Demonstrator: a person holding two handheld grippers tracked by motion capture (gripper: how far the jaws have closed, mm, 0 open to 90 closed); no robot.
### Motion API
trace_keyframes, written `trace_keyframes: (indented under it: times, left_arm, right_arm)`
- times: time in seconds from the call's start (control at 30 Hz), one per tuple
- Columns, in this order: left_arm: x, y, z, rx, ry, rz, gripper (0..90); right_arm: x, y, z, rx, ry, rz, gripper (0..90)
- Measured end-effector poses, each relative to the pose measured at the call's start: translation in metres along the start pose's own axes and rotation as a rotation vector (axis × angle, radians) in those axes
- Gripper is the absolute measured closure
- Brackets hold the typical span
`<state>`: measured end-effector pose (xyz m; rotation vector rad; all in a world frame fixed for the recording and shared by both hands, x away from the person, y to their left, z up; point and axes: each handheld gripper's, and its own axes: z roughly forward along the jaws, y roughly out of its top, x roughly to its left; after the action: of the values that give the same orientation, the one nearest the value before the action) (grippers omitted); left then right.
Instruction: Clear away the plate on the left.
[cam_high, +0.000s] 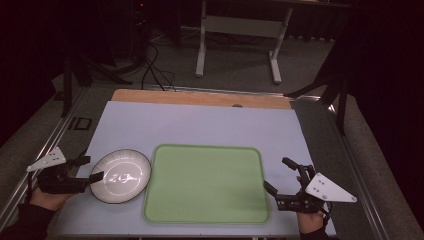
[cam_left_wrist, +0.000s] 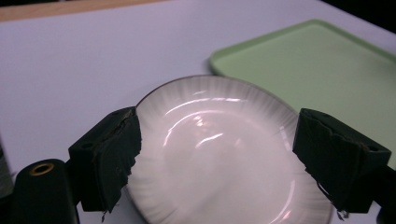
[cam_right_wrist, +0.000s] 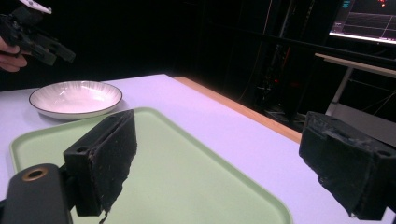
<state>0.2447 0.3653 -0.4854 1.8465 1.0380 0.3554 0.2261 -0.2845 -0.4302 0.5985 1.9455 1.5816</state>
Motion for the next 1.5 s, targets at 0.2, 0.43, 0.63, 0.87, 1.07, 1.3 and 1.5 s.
trace_keyframes:
  times: [0.2,0.43,0.63,0.87,1.07,1.3,1.5]
  left_arm:
    - [0.012,-0.007,0.002,0.062,0.035,-0.089,23.8]
    - [0.023,-0.014,0.006,0.123,0.085,-0.174,35.4]
    - [0.031,-0.019,0.007,0.147,0.101,-0.251,47.6]
    - [0.036,-0.022,0.013,0.228,0.100,-0.294,57.5]
    - [0.040,-0.022,0.017,0.269,0.091,-0.338,66.2]
    - [0.040,-0.015,0.023,0.313,0.079,-0.368,77.9]
    - [0.040,-0.008,0.026,0.372,0.096,-0.437,80.3]
  right_arm:
    - [0.001,0.000,0.000,0.004,0.001,-0.005,11.0]
    - [0.001,0.000,0.001,0.009,0.002,-0.001,11.1]
    - [0.001,0.000,0.002,0.018,0.000,-0.002,11.1]
    - [0.000,0.000,0.002,0.021,-0.003,0.001,11.2]
    - [0.001,-0.001,0.003,0.031,-0.007,0.001,12.4]
    - [0.000,-0.001,0.002,0.028,-0.012,0.008,12.4]
    - [0.000,-0.001,0.002,0.028,-0.012,0.006,12.4]
